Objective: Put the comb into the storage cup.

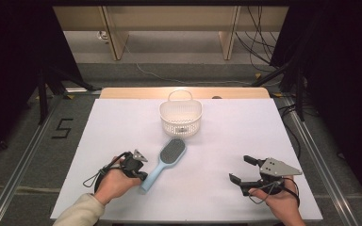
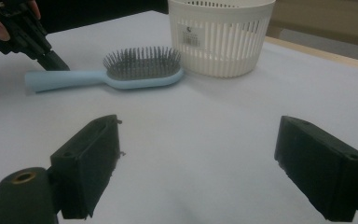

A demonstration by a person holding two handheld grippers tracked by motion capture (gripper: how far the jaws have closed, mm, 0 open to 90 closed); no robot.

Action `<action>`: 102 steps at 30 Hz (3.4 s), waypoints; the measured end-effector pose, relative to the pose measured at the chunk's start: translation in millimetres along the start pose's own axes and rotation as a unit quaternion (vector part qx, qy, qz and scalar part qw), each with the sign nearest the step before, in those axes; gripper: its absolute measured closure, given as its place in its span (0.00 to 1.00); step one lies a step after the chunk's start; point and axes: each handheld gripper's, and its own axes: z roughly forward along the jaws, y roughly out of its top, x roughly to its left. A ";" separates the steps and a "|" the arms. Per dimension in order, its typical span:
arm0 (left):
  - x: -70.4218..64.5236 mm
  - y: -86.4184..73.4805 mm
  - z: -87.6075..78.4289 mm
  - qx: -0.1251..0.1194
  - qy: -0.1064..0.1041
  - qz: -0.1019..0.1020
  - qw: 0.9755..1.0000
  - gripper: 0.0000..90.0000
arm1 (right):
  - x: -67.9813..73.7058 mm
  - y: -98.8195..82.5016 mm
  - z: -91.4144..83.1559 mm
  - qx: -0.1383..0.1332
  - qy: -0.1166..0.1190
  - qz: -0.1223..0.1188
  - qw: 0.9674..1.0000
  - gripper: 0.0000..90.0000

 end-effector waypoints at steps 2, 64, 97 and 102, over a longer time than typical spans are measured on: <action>-0.6 0.0 0.0 0.000 -0.002 0.001 1.000 1.00 | 0.2 0.1 -0.2 0.001 0.000 0.000 1.000 0.17; -14.0 38.8 -16.0 -0.141 0.036 0.023 0.989 0.09 | -0.4 0.0 0.4 0.000 0.001 0.001 1.000 0.17; -12.5 70.2 29.7 0.073 0.025 -0.029 0.997 0.43 | -0.2 -0.3 0.3 0.000 0.002 0.002 1.000 0.17; -12.5 71.2 34.1 0.088 0.019 -0.028 0.996 0.46 | -0.4 -0.3 0.3 0.002 0.002 0.001 1.000 0.17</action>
